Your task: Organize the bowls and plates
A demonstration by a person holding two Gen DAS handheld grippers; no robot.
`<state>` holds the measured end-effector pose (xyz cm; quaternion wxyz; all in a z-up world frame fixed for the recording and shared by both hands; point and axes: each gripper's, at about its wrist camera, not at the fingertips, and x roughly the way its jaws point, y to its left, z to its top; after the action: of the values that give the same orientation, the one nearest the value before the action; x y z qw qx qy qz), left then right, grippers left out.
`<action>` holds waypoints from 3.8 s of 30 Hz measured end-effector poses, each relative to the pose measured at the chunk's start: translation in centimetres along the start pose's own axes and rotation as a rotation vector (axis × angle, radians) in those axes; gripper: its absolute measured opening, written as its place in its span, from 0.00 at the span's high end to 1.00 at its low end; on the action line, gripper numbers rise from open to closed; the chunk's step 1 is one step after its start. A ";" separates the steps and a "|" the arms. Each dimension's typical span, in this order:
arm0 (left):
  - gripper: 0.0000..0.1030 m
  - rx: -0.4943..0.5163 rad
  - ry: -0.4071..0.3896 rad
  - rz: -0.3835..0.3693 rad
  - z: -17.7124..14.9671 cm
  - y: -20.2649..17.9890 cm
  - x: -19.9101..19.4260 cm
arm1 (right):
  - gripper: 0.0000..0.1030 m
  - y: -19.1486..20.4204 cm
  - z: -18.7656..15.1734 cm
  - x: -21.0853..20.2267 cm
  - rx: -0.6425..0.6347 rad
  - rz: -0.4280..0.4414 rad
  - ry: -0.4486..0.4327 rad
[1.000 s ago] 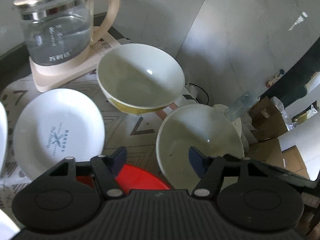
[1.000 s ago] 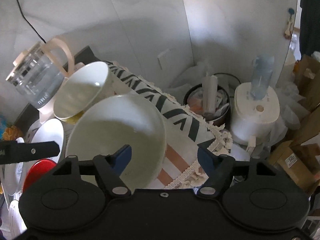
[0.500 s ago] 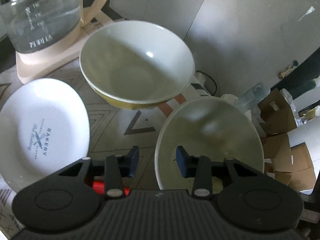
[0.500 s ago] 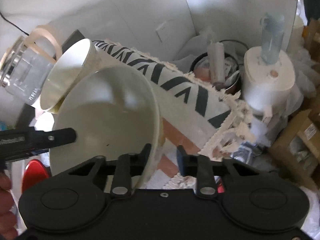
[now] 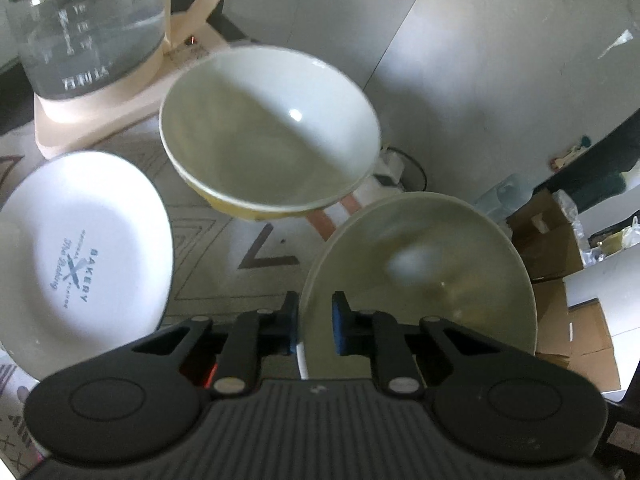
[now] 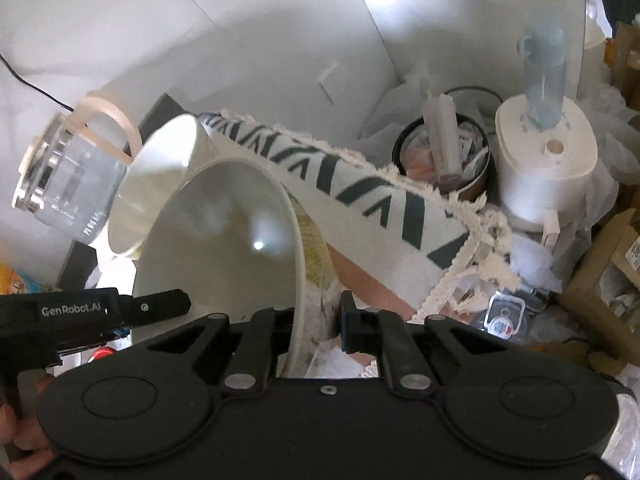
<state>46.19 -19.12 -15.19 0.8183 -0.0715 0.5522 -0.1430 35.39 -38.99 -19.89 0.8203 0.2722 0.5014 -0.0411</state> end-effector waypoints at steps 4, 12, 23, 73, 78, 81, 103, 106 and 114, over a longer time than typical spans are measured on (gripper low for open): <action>0.86 0.000 -0.038 -0.022 0.2 0.0 -1.7 | 0.88 0.6 0.3 -1.3 -0.006 0.015 -0.030; 0.93 -0.064 -0.078 -0.063 0.0 1.5 -5.0 | 0.88 2.5 0.1 -3.5 -0.020 0.030 -0.077; 0.95 -0.096 -0.145 -0.079 -1.8 4.0 -9.5 | 0.88 5.6 -1.5 -5.8 -0.047 0.063 -0.101; 0.92 -0.293 -0.108 -0.082 -10.1 12.3 -11.6 | 0.50 13.8 -9.2 -5.2 -0.353 -0.018 0.003; 0.91 -0.290 -0.101 -0.039 -10.1 12.5 -11.0 | 0.50 13.6 -9.2 -5.1 -0.366 -0.031 0.000; 0.91 -0.295 -0.092 -0.020 -10.2 12.7 -10.7 | 0.50 13.3 -8.9 -5.0 -0.366 -0.029 0.006; 0.72 -0.224 -0.119 0.175 -7.9 10.3 -12.1 | 0.50 11.1 -3.5 -3.7 -0.355 0.076 -0.011; 0.67 -0.245 -0.135 0.192 -7.6 10.4 -12.1 | 0.50 10.7 -2.4 -3.0 -0.350 0.088 -0.009; 0.47 -0.263 -0.200 0.209 -6.0 9.9 -12.1 | 0.50 10.5 -0.2 -1.9 -0.363 0.123 -0.026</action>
<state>37.96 -5.69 -9.53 0.8632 -0.1336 0.4863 0.0240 37.84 -30.34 -14.10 0.8634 0.1495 0.4722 0.0965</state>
